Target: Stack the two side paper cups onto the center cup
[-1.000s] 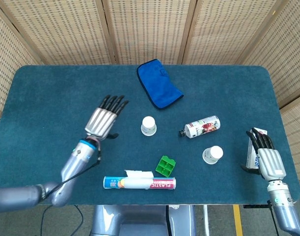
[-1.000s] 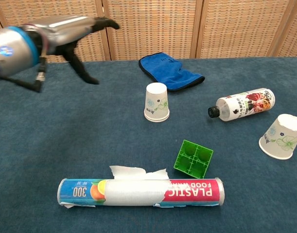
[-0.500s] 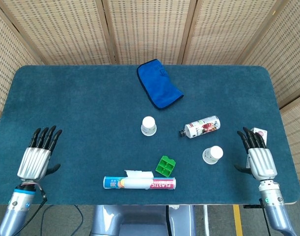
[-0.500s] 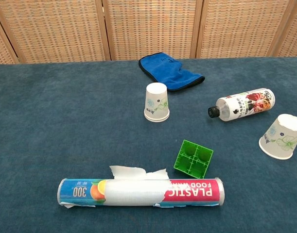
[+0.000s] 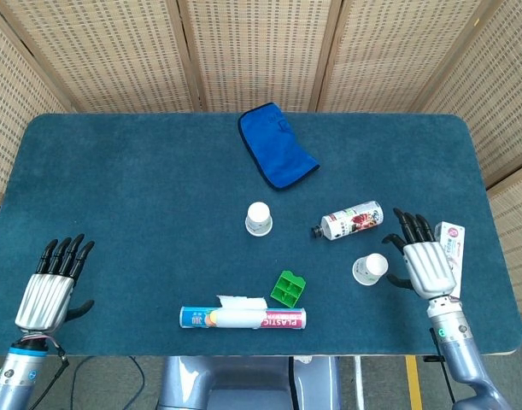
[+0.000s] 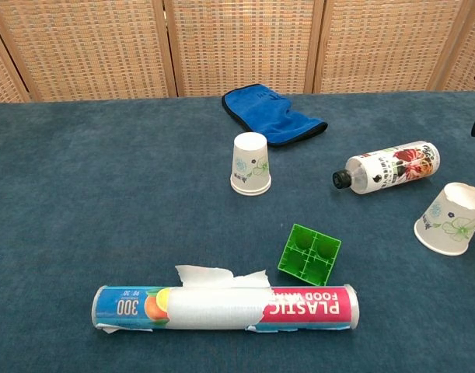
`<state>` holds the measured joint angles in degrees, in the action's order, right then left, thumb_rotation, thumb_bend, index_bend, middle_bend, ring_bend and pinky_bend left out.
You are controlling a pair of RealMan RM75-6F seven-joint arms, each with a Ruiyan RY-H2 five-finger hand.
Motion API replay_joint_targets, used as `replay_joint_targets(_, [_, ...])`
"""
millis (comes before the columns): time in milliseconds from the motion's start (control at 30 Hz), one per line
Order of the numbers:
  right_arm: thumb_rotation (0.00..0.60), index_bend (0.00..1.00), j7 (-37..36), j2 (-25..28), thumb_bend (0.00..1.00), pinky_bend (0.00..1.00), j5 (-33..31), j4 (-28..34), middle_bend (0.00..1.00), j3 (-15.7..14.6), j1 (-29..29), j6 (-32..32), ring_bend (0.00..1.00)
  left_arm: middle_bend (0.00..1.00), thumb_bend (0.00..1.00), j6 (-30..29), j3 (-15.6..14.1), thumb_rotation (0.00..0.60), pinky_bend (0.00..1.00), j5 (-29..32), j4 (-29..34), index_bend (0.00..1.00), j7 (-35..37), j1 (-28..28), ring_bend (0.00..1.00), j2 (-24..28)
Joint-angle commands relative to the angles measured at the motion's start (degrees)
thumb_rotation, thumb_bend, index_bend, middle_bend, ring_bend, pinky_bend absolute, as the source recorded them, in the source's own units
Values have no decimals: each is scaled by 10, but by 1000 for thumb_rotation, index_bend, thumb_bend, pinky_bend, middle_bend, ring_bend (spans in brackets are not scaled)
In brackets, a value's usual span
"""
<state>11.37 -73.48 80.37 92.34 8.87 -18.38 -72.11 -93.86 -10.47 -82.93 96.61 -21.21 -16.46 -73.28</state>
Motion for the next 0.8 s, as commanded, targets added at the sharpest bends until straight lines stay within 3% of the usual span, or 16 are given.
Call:
replay_joint_targets(33, [600,344,53,7,89,27,-39,38,41,-1,-12,31,0,0,64,9,10,600,0,-5,-1,6,13,6,0,7])
replay_joint_targets(333, [600,269,162,5,118,11,-137,77,0,-2,-37,74,0,0,65,27,21,600,0,-27,2,10,33,18,0,21])
replay_joint_targets(800, [600,340,173,-12,120,12,-184,51,9,-5,-57,91,0,0,65,41,39,600,0,-48,5,37,37,34,0,26])
